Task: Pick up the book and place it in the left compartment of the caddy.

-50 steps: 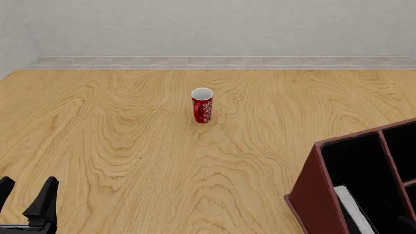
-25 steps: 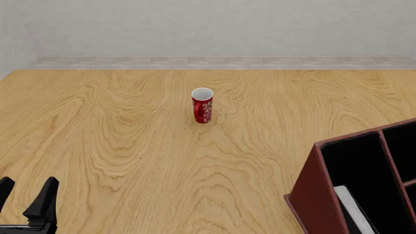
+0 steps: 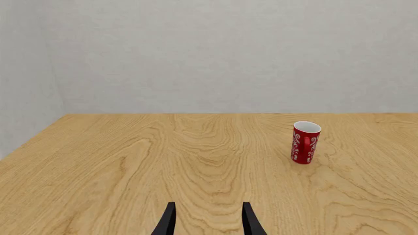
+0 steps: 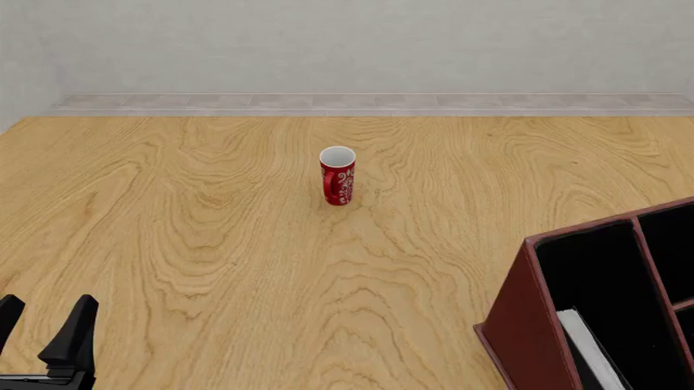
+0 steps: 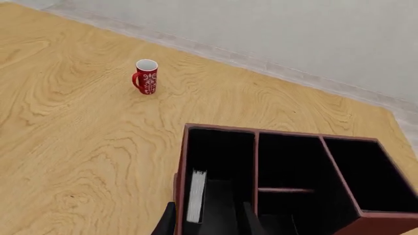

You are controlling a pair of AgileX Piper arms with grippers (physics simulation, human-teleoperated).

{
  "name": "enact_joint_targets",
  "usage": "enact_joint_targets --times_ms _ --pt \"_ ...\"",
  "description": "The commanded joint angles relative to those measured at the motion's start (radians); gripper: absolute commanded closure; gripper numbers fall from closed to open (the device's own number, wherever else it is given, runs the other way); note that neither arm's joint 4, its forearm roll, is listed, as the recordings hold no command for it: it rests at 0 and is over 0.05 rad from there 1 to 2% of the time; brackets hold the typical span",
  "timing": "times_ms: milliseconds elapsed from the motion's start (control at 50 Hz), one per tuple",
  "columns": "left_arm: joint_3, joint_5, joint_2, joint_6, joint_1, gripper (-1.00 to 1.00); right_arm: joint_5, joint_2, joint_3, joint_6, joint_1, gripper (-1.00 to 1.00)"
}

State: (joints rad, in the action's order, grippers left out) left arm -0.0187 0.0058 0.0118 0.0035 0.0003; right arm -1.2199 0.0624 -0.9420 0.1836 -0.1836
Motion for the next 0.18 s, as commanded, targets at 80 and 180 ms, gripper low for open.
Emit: enact_joint_targets --times_ms 80,180 --pt "-0.001 0.006 -0.006 0.001 0.0 -1.0 0.0 -0.061 -0.071 0.017 0.005 -1.0" --pt "-0.001 0.006 -0.006 0.001 0.0 -1.0 0.0 -0.062 -0.104 0.019 0.004 -1.0"
